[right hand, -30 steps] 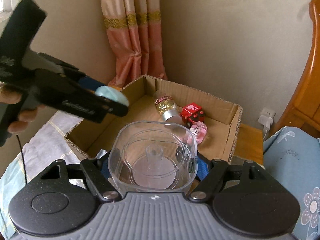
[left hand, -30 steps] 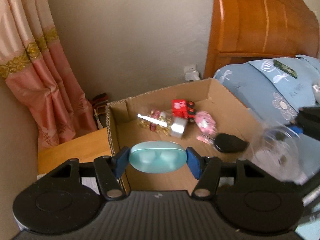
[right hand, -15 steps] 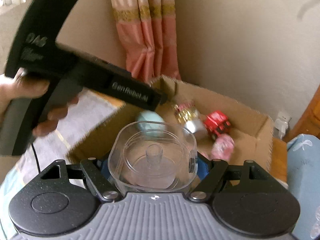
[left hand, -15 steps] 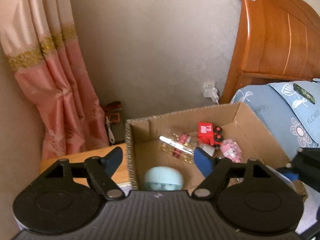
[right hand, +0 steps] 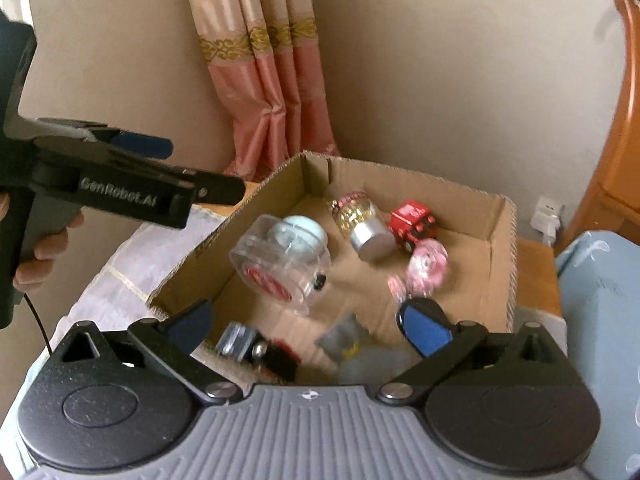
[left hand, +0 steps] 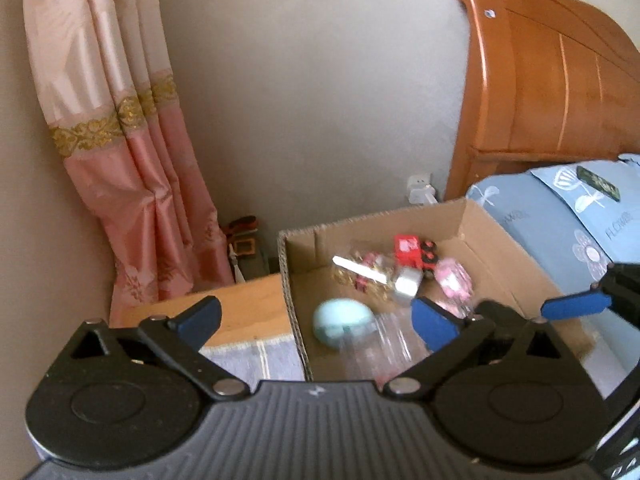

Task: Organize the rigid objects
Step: 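Carry the blue case and clear container into the box and release both, then move the left tool to the empty clear jar and the right tool to the MEDICAL bottle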

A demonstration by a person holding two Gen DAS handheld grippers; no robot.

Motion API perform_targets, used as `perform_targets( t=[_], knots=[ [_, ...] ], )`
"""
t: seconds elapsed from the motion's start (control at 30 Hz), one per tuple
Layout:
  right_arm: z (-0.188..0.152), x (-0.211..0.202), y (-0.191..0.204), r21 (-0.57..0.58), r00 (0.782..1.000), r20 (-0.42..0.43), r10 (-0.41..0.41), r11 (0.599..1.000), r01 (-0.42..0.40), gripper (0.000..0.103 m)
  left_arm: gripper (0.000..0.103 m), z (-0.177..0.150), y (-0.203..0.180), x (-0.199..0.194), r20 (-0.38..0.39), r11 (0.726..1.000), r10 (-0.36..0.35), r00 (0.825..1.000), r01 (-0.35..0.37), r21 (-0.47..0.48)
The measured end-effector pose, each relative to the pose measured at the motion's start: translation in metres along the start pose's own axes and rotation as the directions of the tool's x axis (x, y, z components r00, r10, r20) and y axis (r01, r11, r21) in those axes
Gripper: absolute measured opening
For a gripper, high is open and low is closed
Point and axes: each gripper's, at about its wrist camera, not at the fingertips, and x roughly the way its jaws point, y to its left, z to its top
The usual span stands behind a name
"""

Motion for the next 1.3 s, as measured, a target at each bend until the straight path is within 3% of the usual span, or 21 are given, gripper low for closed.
perform_targets(
  t=[0.33, 0.53, 0.63, 0.8, 0.9, 1.1, 1.3],
  knots=[
    [-0.045, -0.029, 0.028, -0.020, 0.999, -0.003, -0.053, 0.998, 0.053, 0.103, 0.102, -0.053, -0.026, -0.044, -0.013, 0.999, -0.001, 1.000, 0.001, 0.040],
    [-0.088, -0.023, 0.050, -0.043, 0.995, -0.020, -0.098, 0.994, 0.097, 0.103, 0.102, -0.093, -0.030, -0.066, 0.023, 0.998, 0.003, 1.000, -0.002, -0.065],
    [-0.101, -0.020, 0.056, 0.000, 0.992, -0.024, -0.125, 0.992, 0.125, 0.103, 0.102, -0.111, -0.027, -0.074, 0.023, 0.991, 0.037, 0.999, -0.034, -0.129],
    [-0.119, -0.009, 0.059, 0.103, 0.993, -0.054, -0.106, 0.988, 0.111, 0.103, 0.102, -0.139, -0.016, -0.086, 0.013, 0.954, 0.063, 0.998, -0.056, -0.296],
    [-0.125, -0.001, 0.062, 0.120, 0.989, -0.063, -0.135, 0.983, 0.142, 0.103, 0.102, -0.152, -0.014, -0.089, 0.003, 0.934, 0.094, 0.996, -0.087, -0.346],
    [-0.129, 0.011, 0.061, 0.142, 0.983, -0.074, -0.167, 0.974, 0.176, 0.103, 0.102, -0.158, -0.022, -0.090, -0.030, 0.953, 0.161, 0.987, -0.163, -0.257],
    [-0.140, 0.007, 0.047, 0.168, 0.981, -0.089, -0.174, 0.968, 0.187, 0.103, 0.102, -0.162, -0.031, -0.087, -0.035, 0.964, 0.130, 0.991, -0.134, -0.228]
  ],
)
